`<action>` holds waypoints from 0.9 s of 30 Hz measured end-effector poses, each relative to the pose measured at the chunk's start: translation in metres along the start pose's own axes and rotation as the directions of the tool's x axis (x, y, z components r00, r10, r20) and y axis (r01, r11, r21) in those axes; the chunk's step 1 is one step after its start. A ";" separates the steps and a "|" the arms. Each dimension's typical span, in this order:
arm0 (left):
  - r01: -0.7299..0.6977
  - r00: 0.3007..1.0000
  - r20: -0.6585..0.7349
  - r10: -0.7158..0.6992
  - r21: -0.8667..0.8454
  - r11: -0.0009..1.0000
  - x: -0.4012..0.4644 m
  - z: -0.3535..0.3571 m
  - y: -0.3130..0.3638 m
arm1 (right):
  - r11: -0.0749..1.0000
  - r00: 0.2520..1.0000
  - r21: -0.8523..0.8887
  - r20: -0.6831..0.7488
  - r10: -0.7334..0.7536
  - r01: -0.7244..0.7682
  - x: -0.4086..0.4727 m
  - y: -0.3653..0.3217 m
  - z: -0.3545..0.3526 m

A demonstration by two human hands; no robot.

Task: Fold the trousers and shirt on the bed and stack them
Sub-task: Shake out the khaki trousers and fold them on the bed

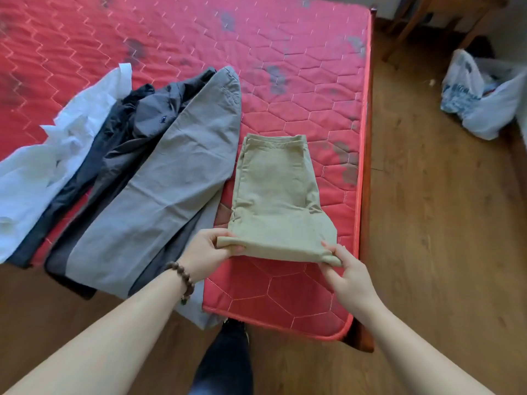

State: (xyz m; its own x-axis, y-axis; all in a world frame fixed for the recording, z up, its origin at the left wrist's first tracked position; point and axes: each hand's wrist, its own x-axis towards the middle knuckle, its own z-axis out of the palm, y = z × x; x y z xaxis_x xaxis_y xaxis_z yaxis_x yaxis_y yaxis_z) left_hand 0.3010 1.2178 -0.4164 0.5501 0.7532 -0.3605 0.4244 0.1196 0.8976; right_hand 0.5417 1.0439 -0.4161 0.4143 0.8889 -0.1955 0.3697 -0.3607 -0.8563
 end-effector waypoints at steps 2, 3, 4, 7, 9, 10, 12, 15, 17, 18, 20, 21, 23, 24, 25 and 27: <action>0.007 0.999 -0.044 -0.009 -0.065 0.998 0.005 -0.008 0.016 | 0.991 0.999 0.136 -0.036 0.008 -0.003 0.009 -0.020 -0.008; -0.010 0.997 -0.073 0.005 -0.073 0.997 0.010 -0.012 0.024 | 0.980 0.998 0.201 -0.063 0.008 0.005 0.018 -0.029 -0.011; -0.035 0.995 -0.099 0.026 -0.092 0.995 0.016 -0.015 0.032 | 0.965 0.996 0.262 -0.091 0.010 0.014 0.027 -0.039 -0.014; -0.053 0.983 -0.185 0.010 -0.231 0.971 0.045 -0.022 0.052 | 0.924 0.992 0.381 -0.122 0.040 0.010 0.066 -0.062 -0.022; -0.050 0.973 -0.229 -0.021 -0.300 0.953 0.071 -0.028 0.060 | 0.922 0.997 0.381 -0.025 0.078 -0.063 0.093 -0.068 -0.028; -0.051 0.970 -0.242 -0.025 -0.303 0.952 0.086 -0.031 0.062 | 0.929 0.993 0.350 0.038 0.112 -0.118 0.107 -0.068 -0.030; -0.040 0.972 -0.234 -0.035 -0.311 0.950 0.121 -0.035 0.067 | 0.936 0.977 0.281 0.086 0.193 -0.210 0.140 -0.065 -0.032; -0.024 0.973 -0.226 -0.055 -0.334 0.942 0.181 -0.042 0.073 | 0.937 0.963 0.229 0.004 0.268 -0.262 0.197 -0.060 -0.031; 0.020 0.976 -0.197 -0.094 -0.349 0.937 0.222 -0.048 0.070 | 0.938 0.957 0.209 -0.023 0.288 -0.277 0.237 -0.056 -0.029; 0.078 0.978 -0.158 -0.140 -0.347 0.934 0.240 -0.049 0.065 | 0.936 0.954 0.202 -0.023 0.300 -0.290 0.254 -0.052 -0.027; 0.233 0.965 -0.038 -0.258 -0.317 0.919 0.266 -0.050 0.048 | 0.920 0.937 0.194 -0.016 0.349 -0.340 0.284 -0.038 -0.016; 0.298 0.951 0.007 -0.308 -0.275 0.914 0.275 -0.049 0.037 | 0.908 0.924 0.188 -0.007 0.382 -0.374 0.296 -0.028 -0.010; 0.333 0.942 0.003 -0.337 -0.160 0.929 0.291 -0.046 0.020 | 0.890 0.897 0.129 0.003 0.441 -0.438 0.314 -0.008 0.004; 0.296 0.954 -0.029 -0.300 -0.097 0.950 0.299 -0.045 0.014 | 0.885 0.889 0.094 -0.003 0.458 -0.455 0.321 0.000 0.009; 0.244 0.968 -0.050 -0.247 -0.052 0.968 0.307 -0.045 0.011 | 0.884 0.885 0.075 -0.023 0.465 -0.462 0.328 0.007 0.012; 0.151 0.985 -0.070 -0.155 -0.057 0.987 0.320 -0.043 0.012 | 0.891 0.886 0.067 -0.093 0.454 -0.449 0.340 0.015 0.013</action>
State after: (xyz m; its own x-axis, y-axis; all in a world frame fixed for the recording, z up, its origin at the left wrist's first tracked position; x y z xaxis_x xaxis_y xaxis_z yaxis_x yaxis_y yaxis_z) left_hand 0.4509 1.4881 -0.5098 0.4256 0.7692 -0.4767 0.4610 0.2691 0.8456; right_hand 0.6769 1.3443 -0.5014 0.6125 0.5978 -0.5173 0.0873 -0.7015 -0.7073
